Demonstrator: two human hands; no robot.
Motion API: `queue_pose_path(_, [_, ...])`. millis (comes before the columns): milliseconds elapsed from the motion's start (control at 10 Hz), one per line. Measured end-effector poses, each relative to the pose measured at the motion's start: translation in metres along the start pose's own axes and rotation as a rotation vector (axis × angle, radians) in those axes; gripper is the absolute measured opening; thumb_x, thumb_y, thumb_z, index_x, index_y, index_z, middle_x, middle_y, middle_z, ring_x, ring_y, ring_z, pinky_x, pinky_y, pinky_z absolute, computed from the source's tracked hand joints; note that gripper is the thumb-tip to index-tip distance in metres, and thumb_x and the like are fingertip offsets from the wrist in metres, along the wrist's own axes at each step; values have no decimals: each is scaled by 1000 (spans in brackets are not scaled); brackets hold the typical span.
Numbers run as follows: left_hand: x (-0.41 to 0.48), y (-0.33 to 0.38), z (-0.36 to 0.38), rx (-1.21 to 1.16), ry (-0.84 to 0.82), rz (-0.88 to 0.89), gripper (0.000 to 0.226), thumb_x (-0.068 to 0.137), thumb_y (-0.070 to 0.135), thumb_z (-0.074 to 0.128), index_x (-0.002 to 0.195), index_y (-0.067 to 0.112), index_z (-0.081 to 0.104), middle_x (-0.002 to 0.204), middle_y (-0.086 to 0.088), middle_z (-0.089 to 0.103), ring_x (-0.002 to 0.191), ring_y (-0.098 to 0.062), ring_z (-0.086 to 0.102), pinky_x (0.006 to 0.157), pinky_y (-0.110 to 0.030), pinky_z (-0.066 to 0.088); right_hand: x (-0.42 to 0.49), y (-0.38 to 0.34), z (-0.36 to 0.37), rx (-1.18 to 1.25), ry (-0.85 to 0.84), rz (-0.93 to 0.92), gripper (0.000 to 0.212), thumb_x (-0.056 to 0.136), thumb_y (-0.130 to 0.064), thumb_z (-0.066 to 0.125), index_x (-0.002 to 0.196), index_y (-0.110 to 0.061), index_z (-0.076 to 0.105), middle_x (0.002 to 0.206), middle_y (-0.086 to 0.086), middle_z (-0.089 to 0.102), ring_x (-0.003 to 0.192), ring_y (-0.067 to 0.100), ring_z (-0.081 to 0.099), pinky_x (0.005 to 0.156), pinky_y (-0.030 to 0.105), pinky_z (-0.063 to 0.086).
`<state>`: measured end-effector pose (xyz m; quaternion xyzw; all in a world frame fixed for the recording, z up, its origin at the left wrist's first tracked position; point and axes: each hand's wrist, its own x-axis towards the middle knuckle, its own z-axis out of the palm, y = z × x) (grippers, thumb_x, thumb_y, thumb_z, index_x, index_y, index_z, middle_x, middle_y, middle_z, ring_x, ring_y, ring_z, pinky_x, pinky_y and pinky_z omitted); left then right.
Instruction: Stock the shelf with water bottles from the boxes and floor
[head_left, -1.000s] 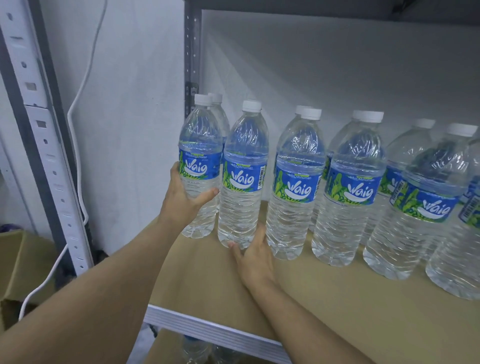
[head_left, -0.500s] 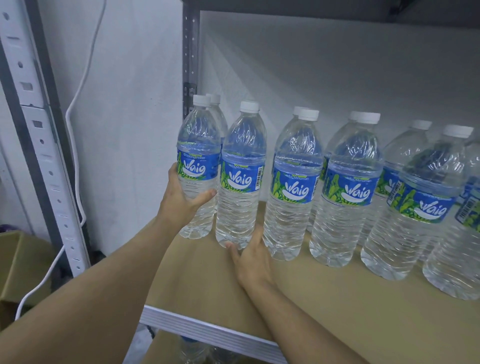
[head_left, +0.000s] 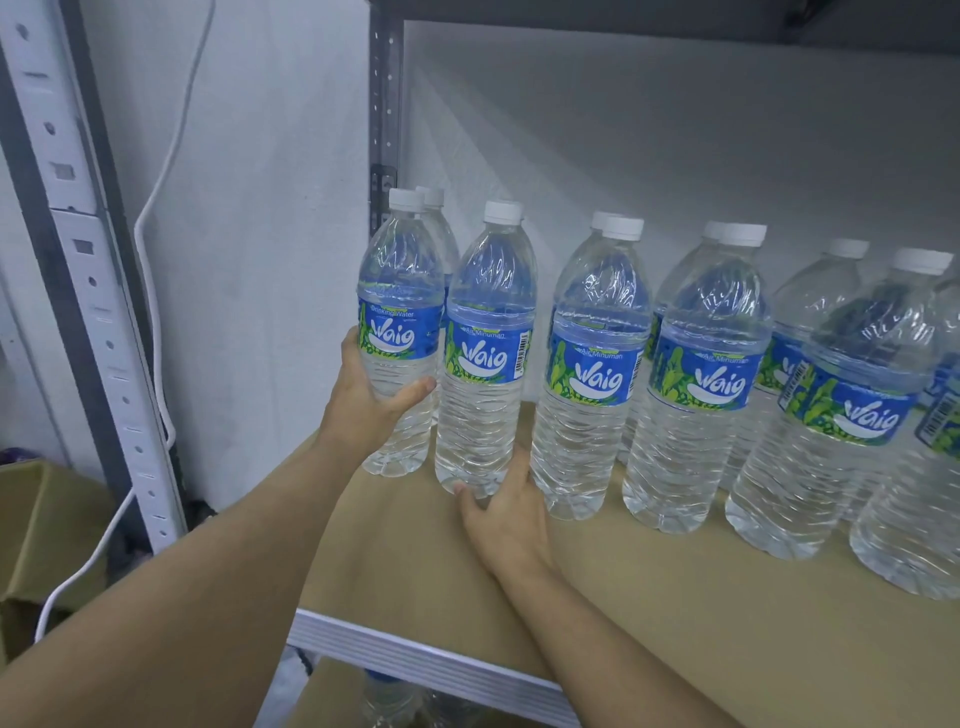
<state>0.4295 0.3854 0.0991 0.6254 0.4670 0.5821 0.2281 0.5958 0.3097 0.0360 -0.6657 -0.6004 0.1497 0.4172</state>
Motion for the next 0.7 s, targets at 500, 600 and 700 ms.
queue_pose_path(500, [-27,-2,0,146,-64,-280,77,72,42,80,124,14,30,125,-5,56,116,-24,56,96,-42,46,-11,-16,-8,-113,81,-15,77,90,-40,57,149,-4,24,120,19,60,107,38,62,85,41,50])
queue_pose_path(600, [-48,-9,-4,446,-90,-401,73,79,47,66,135,8,38,130,-11,50,120,-30,51,97,-44,45,-19,-17,-16,-138,92,-60,60,94,-34,52,141,-1,37,108,19,63,100,37,64,81,40,51])
queue_pose_path(700, [-71,-2,-2,536,-92,-373,62,86,46,54,136,11,40,132,-13,54,121,-32,51,100,-45,42,-32,-11,-32,-184,51,-68,38,93,-23,50,129,-8,51,110,14,63,100,31,63,81,37,47])
